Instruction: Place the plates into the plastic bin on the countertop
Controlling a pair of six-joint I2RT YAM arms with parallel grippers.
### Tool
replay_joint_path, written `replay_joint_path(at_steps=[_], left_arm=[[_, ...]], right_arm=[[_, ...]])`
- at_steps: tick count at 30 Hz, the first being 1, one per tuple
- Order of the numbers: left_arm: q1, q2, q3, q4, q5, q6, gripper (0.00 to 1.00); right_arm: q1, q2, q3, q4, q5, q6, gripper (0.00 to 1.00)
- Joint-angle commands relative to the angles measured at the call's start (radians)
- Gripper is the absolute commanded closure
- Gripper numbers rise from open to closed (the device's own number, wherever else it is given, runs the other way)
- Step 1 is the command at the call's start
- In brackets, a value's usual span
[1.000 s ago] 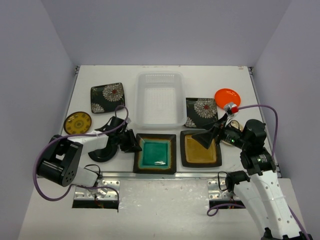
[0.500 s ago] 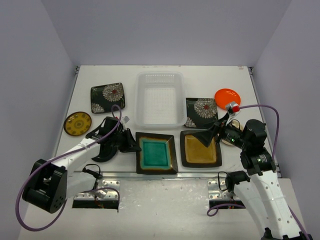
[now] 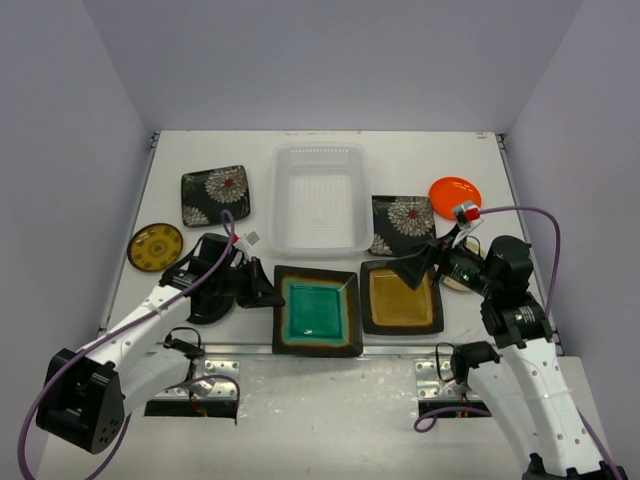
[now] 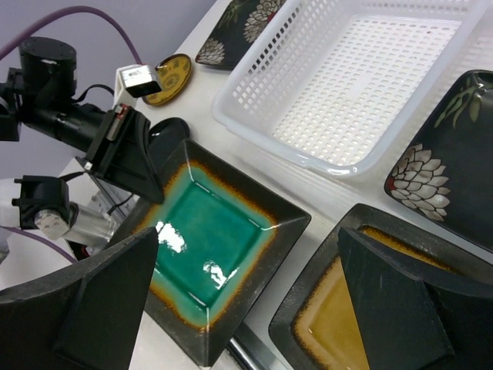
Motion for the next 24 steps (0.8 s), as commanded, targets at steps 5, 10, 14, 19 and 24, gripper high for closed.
replay_joint_path(at_steps=[5, 10, 14, 19, 24], left_arm=[[-0.004, -0.091, 0.244, 0.073, 0.256, -0.081, 1.00], [0.004, -0.024, 0.396, 0.036, 0.143, -0.081, 1.00], [0.054, 0.118, 0.492, 0.077, 0.150, -0.070, 1.00], [0.158, 0.366, 0.697, 0.053, 0.223, 0.065, 1.00], [0.196, 0.590, 0.907, 0.051, 0.192, 0.132, 1.00]], right_arm=[[-0.004, 0.023, 0.114, -0.037, 0.089, -0.010, 0.01], [-0.004, 0.058, 0.217, -0.186, 0.280, 0.015, 0.01], [-0.003, 0.061, 0.290, -0.271, 0.404, 0.002, 0.01], [-0.003, 0.048, 0.335, -0.320, 0.462, -0.015, 0.01], [-0.004, 0.050, 0.336, -0.324, 0.436, -0.008, 0.01]])
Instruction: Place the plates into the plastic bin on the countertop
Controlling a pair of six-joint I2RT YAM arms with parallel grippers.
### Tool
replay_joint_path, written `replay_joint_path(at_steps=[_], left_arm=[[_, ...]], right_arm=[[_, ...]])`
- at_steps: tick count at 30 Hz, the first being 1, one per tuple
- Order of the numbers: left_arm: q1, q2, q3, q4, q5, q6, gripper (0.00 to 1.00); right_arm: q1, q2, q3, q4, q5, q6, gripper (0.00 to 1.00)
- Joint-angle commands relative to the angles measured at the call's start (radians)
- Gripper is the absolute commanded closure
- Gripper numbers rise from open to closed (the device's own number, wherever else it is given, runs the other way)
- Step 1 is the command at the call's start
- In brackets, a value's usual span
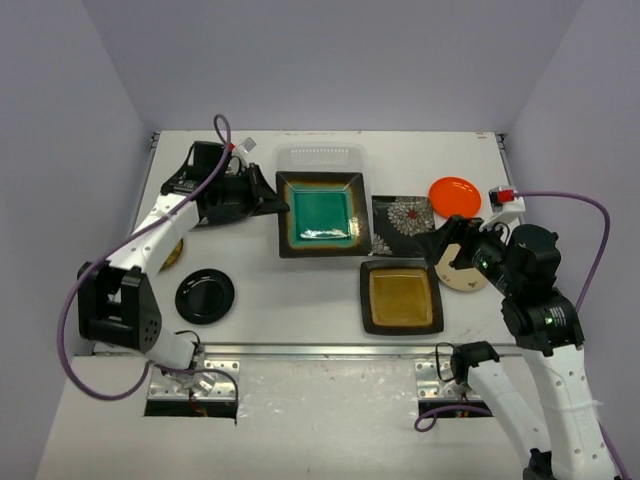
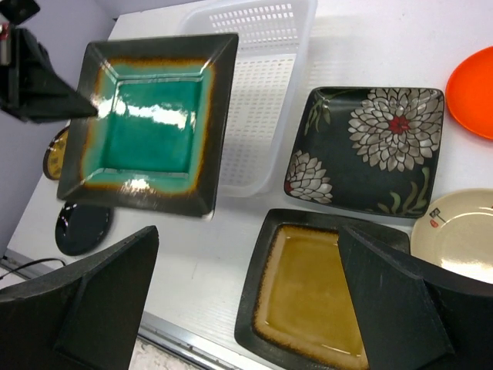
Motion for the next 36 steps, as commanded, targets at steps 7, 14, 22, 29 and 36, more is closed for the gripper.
replay_joint_path(at_steps=[7, 14, 22, 29, 36], left_arm=[[0.028, 0.447, 0.546, -0.185, -0.022, 0.282, 1.00], [0.034, 0.600, 0.702, -0.291, -0.088, 0.315, 1.00], [0.032, 0.571, 0.632, -0.194, -0.097, 0.203, 0.99], [-0.002, 0.597, 0.657, -0.173, -0.118, 0.136, 0.99], [-0.037, 0.646, 0.719, -0.203, -0.125, 0.143, 0.82]], right_arm=[[-0.004, -0.010, 0.016, -0.015, 0.004, -0.014, 0.01], [-0.004, -0.018, 0.001, -0.019, -0.021, -0.015, 0.01], [-0.003, -0.021, -0.009, -0.015, -0.034, -0.008, 0.01], [-0.004, -0.029, -0.027, -0.001, -0.068, 0.006, 0.01], [-0.003, -0.038, -0.019, -0.009, -0.091, -0.003, 0.01]])
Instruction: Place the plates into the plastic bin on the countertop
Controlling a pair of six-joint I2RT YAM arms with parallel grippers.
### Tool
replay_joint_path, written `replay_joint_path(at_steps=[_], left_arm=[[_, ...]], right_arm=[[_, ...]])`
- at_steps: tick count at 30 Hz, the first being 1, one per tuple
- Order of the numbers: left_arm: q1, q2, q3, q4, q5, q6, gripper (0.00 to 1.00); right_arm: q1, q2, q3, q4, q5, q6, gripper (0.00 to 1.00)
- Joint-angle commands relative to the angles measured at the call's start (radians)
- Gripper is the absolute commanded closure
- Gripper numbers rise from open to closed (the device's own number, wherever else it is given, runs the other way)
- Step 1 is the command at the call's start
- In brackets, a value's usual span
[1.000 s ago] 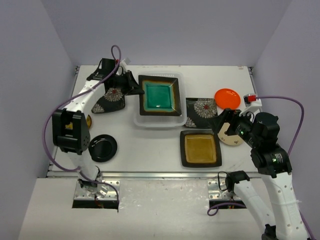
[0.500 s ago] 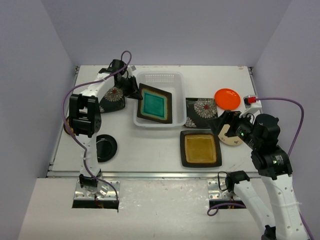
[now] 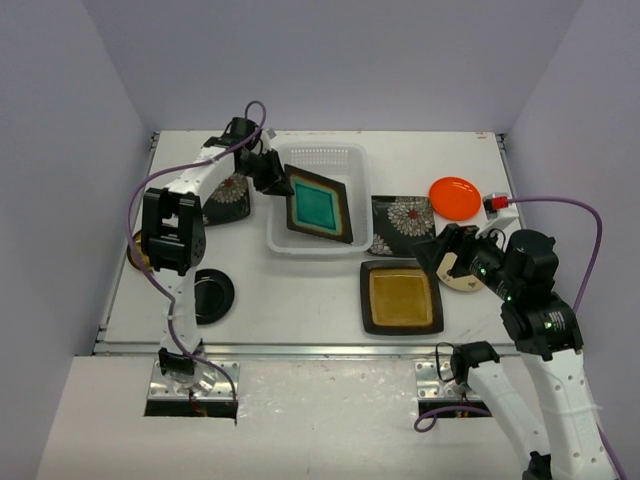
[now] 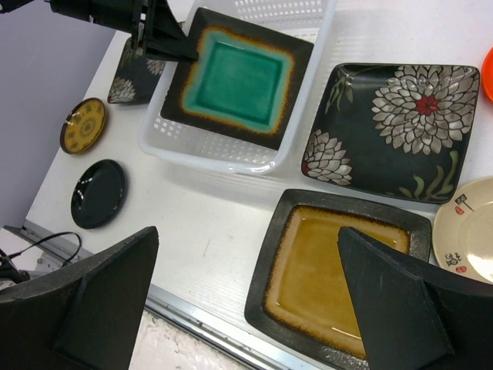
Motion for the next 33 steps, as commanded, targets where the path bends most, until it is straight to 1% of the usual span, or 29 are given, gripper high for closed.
replay_joint_path(at_steps=[1, 2, 4, 6, 7, 8, 9, 10, 11, 16, 17, 20, 22, 24, 27, 29, 31, 33], left_arm=[[-0.042, -0.021, 0.119, 0.055, 0.086, -0.033, 0.79], [-0.042, -0.021, 0.120, 0.048, 0.086, -0.033, 0.75], [-0.060, -0.008, 0.166, 0.013, 0.085, -0.018, 0.72], [-0.077, 0.016, 0.236, -0.061, 0.057, 0.009, 0.55], [-0.078, 0.018, 0.269, -0.096, 0.018, 0.020, 0.45], [-0.078, 0.018, 0.288, -0.105, -0.008, 0.023, 0.43], [-0.078, 0.005, 0.295, -0.116, -0.029, 0.025, 0.17], [-0.078, -0.007, 0.296, -0.122, -0.046, 0.026, 0.02], [-0.078, -0.022, 0.296, -0.124, -0.065, 0.023, 0.00], [-0.074, -0.122, 0.331, -0.166, -0.228, 0.016, 0.00], [-0.073, -0.150, 0.329, -0.169, -0.290, 0.013, 0.00], [-0.065, -0.328, 0.199, -0.079, -0.414, -0.012, 0.00], [-0.053, -0.420, 0.050, 0.018, -0.458, -0.039, 0.00], [-0.023, -0.566, -0.098, 0.104, -0.491, -0.081, 0.00], [0.066, -0.681, -0.297, 0.195, -0.508, -0.161, 0.00], [0.127, -0.698, -0.390, 0.229, -0.466, -0.214, 0.00], [0.200, -0.679, -0.414, 0.221, -0.413, -0.213, 0.00], [0.225, -0.648, -0.399, 0.195, -0.404, -0.164, 0.00]], right_arm=[[-0.004, -0.010, 0.008, 0.028, -0.021, -0.003, 0.01], [-0.004, -0.010, 0.008, 0.028, -0.024, -0.003, 0.01], [-0.004, -0.004, 0.007, 0.030, -0.030, -0.001, 0.01], [-0.004, 0.000, 0.005, 0.033, -0.056, -0.001, 0.01], [-0.004, 0.001, 0.006, 0.035, -0.075, 0.000, 0.01], [-0.003, 0.001, 0.008, 0.036, -0.089, -0.001, 0.01], [-0.004, 0.003, 0.009, 0.038, -0.102, 0.000, 0.01], [-0.004, 0.004, 0.011, 0.039, -0.112, 0.000, 0.01], [-0.004, 0.003, 0.012, 0.040, -0.127, 0.000, 0.01], [-0.004, 0.005, 0.015, 0.042, -0.134, -0.008, 0.01], [-0.004, 0.005, 0.015, 0.041, -0.136, -0.010, 0.01], [-0.004, -0.003, 0.006, 0.043, -0.146, -0.013, 0.01], [-0.004, -0.010, -0.004, 0.050, -0.152, -0.012, 0.01], [-0.004, -0.014, -0.016, 0.053, -0.156, -0.016, 0.01], [-0.004, -0.017, -0.031, 0.052, -0.152, -0.016, 0.01], [-0.003, -0.016, -0.040, 0.055, -0.151, -0.018, 0.01], [-0.004, -0.019, -0.043, 0.056, -0.153, -0.022, 0.01], [-0.004, -0.024, -0.048, 0.060, -0.156, -0.026, 0.01]])
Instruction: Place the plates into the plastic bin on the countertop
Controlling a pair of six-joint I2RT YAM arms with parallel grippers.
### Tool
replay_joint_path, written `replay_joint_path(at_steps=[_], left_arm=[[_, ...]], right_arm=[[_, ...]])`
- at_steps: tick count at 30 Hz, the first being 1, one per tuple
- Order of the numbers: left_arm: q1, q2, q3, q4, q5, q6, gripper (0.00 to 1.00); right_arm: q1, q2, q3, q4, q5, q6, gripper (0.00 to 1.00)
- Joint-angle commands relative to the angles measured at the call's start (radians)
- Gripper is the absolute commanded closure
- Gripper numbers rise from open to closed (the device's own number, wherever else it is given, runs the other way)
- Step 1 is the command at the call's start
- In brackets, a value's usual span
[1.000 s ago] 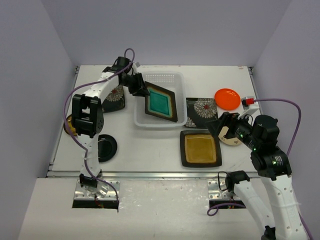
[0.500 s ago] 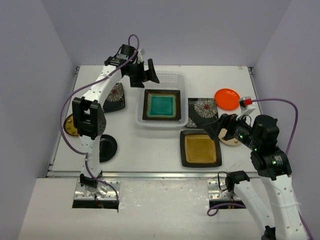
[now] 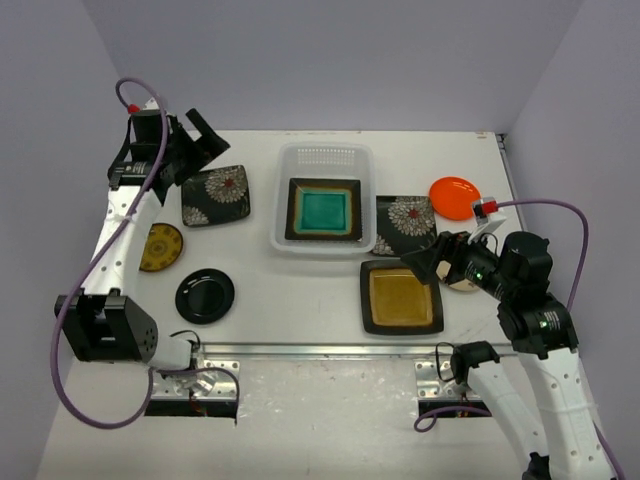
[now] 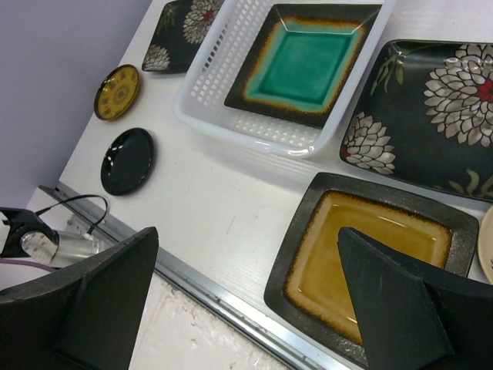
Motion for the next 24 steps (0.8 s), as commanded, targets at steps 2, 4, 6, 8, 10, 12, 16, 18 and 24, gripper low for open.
replay_joint_path(at_steps=[2, 4, 6, 8, 10, 12, 16, 18, 24], left_arm=[[0.071, 0.121, -0.022, 0.003, 0.015, 0.010, 0.00], [0.071, 0.118, -0.055, 0.016, 0.042, 0.023, 0.00], [0.065, 0.041, -0.161, 0.074, 0.113, 0.006, 0.00], [0.037, -0.051, -0.310, 0.129, 0.151, -0.008, 0.00], [-0.026, -0.151, -0.381, 0.142, 0.111, -0.019, 0.00], [-0.157, -0.283, -0.488, 0.158, 0.048, -0.075, 0.00], [-0.487, -0.477, -0.753, 0.366, -0.044, -0.279, 0.00], [-0.623, -0.517, -0.898, 0.452, -0.116, -0.404, 0.00], [-1.027, -0.336, -1.037, 0.856, -0.365, -0.557, 0.00]], right_arm=[[-0.004, -0.016, -0.007, 0.052, -0.018, -0.027, 0.01], [-0.004, -0.018, -0.020, 0.060, -0.021, -0.027, 0.01], [-0.004, -0.016, -0.040, 0.063, -0.017, -0.021, 0.01], [-0.004, -0.010, -0.051, 0.062, -0.008, -0.016, 0.01], [-0.004, -0.006, -0.058, 0.058, 0.003, -0.015, 0.01], [-0.004, -0.012, -0.057, 0.054, 0.025, -0.010, 0.01], [-0.004, -0.026, -0.047, 0.037, 0.097, 0.012, 0.01], [-0.004, -0.036, -0.045, 0.030, 0.162, 0.027, 0.01], [-0.004, -0.076, -0.023, 0.011, 0.188, 0.045, 0.01]])
